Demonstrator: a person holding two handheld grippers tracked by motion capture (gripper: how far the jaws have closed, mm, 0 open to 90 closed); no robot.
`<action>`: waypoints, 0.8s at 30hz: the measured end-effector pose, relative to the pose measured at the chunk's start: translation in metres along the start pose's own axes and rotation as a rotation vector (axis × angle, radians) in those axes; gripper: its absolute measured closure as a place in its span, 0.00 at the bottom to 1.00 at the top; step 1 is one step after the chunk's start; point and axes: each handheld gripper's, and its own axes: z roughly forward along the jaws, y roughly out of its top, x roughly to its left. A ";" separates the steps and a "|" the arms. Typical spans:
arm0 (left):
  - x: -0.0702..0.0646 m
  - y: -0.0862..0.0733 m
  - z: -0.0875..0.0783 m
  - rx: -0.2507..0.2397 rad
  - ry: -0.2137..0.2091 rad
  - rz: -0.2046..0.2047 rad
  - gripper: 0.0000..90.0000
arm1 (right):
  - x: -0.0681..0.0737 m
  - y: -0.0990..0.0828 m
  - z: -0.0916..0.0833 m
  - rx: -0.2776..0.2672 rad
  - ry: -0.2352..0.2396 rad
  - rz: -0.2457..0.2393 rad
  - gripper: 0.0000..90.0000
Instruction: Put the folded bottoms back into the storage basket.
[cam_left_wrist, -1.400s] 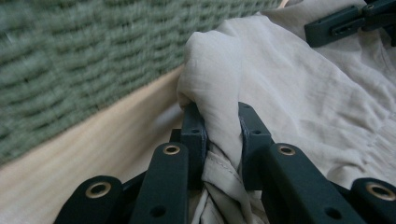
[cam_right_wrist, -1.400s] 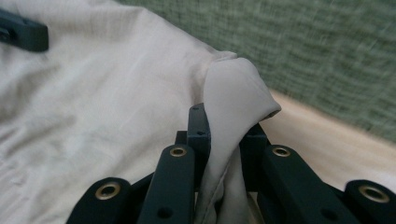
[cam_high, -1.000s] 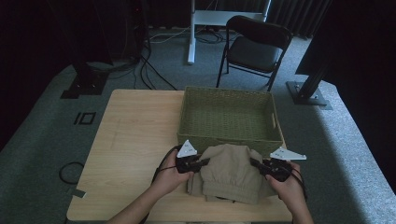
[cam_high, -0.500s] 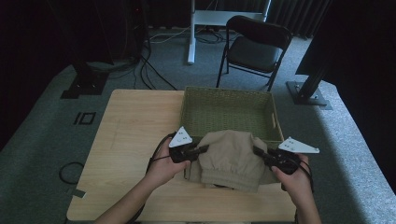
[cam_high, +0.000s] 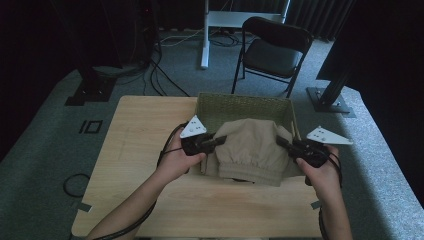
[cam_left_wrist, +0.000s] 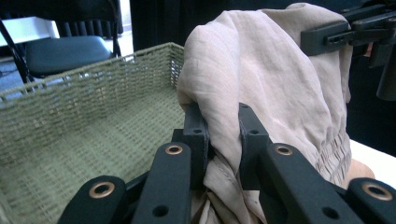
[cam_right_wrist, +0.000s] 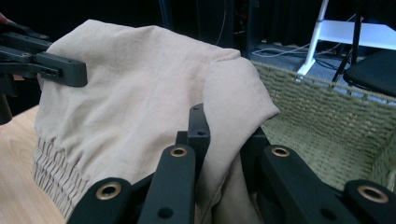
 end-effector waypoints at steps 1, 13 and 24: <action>0.001 0.004 -0.001 -0.005 0.000 0.002 0.88 | -0.001 0.003 0.000 -0.005 -0.001 0.000 0.89; 0.021 0.036 0.001 -0.067 0.013 0.009 0.88 | -0.012 0.040 0.003 -0.069 -0.020 -0.003 0.89; 0.047 0.052 0.019 -0.092 0.062 -0.015 0.89 | -0.032 0.062 0.024 -0.083 -0.032 0.032 0.89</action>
